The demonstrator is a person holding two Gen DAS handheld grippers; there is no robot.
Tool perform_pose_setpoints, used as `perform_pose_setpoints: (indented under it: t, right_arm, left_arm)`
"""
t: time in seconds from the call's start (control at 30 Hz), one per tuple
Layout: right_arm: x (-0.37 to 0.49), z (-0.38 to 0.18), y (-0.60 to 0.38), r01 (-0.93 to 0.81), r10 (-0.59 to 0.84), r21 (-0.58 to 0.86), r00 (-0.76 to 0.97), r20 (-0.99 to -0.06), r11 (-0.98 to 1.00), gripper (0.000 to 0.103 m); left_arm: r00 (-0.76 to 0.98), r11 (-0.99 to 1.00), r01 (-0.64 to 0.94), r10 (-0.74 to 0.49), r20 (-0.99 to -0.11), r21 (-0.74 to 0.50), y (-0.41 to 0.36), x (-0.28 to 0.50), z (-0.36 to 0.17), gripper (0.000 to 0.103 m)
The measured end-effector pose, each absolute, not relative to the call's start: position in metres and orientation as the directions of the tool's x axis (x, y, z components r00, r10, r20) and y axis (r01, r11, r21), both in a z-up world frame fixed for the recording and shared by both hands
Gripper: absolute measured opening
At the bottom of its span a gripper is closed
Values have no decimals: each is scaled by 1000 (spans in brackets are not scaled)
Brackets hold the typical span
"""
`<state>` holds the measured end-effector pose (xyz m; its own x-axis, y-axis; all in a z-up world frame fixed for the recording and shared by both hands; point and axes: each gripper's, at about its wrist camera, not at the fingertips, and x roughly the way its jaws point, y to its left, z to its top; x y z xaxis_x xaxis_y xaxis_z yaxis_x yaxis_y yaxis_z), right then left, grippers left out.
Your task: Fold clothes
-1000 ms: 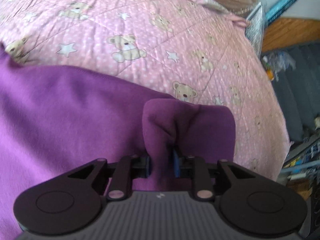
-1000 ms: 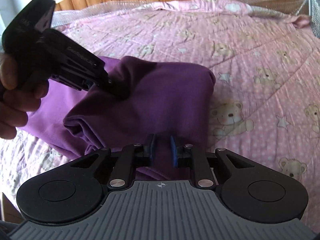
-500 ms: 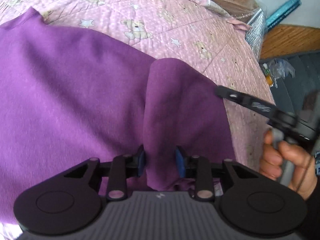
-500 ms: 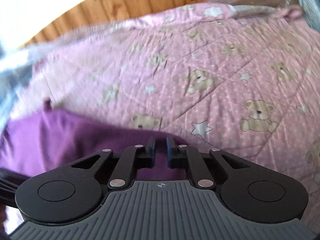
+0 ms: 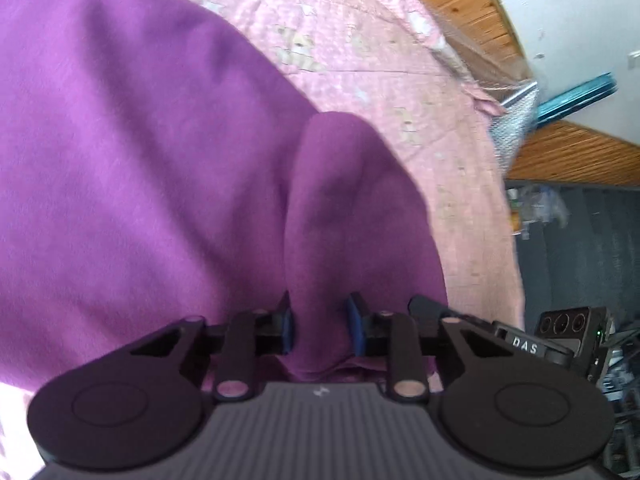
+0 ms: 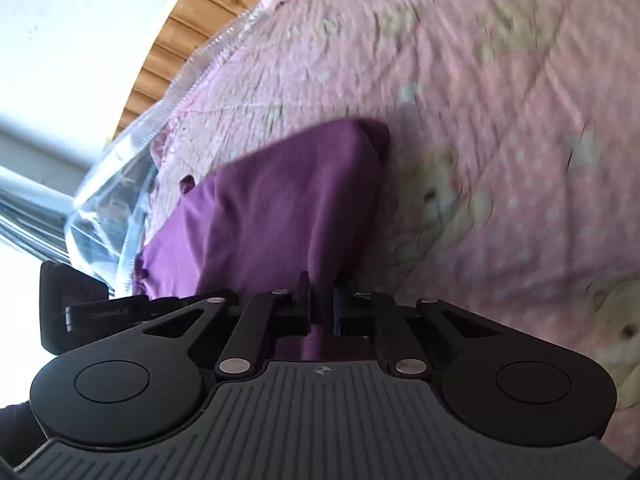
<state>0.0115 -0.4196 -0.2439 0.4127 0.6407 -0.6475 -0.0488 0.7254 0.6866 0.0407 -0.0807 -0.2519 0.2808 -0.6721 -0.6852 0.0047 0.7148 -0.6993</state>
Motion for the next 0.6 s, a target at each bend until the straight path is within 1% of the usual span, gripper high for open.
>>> perform_pose_setpoints:
  t: [0.07, 0.1, 0.13, 0.2, 0.23, 0.27, 0.3, 0.33, 0.4, 0.43, 0.5, 0.6]
  right_arm:
    - [13, -228, -428, -85, 618, 651, 426, -661, 754, 5]
    - [13, -228, -430, -105, 608, 628, 413, -678, 771, 5]
    - [13, -232, -429, -126, 592, 596, 393, -704, 793, 5]
    - [15, -244, -422, -160, 589, 572, 343, -732, 804, 7]
    - [17, -243, -424, -158, 580, 563, 343, -739, 811, 13]
    - [16, -233, -426, -155, 537, 522, 388, -749, 839, 23]
    - [15, -217, -428, -171, 506, 484, 451, -736, 858, 23]
    - [13, -201, -428, -191, 479, 450, 513, -712, 873, 22]
    - [16, -175, -419, -267, 495, 423, 579, -648, 866, 22]
    - [23, -170, -409, -309, 508, 405, 579, -638, 861, 22]
    - [48, -180, -383, -355, 500, 355, 550, -669, 865, 22]
    - [76, -221, -357, -342, 417, 268, 508, -754, 901, 18]
  left_arm:
    - [282, 754, 13, -633, -721, -657, -92, 43, -254, 22]
    - [271, 772, -11, -609, -745, -635, -95, 44, -261, 22]
    - [283, 767, -34, -608, -742, -641, -95, 44, -265, 18]
    - [299, 755, -63, -610, -734, -653, -94, 43, -267, 18]
    - [300, 759, -63, -605, -738, -648, -93, 41, -264, 18]
    - [298, 768, -52, -597, -744, -638, -95, 39, -261, 20]
    - [294, 776, -36, -594, -748, -630, -94, 38, -258, 20]
    - [294, 778, -32, -592, -750, -627, -95, 38, -257, 20]
    - [295, 782, -28, -589, -752, -623, -96, 38, -256, 20]
    - [297, 783, -27, -588, -753, -622, -96, 38, -255, 20]
    - [299, 786, -22, -585, -754, -618, -97, 35, -253, 21]
    - [307, 796, -13, -572, -761, -605, -84, 24, -241, 25]
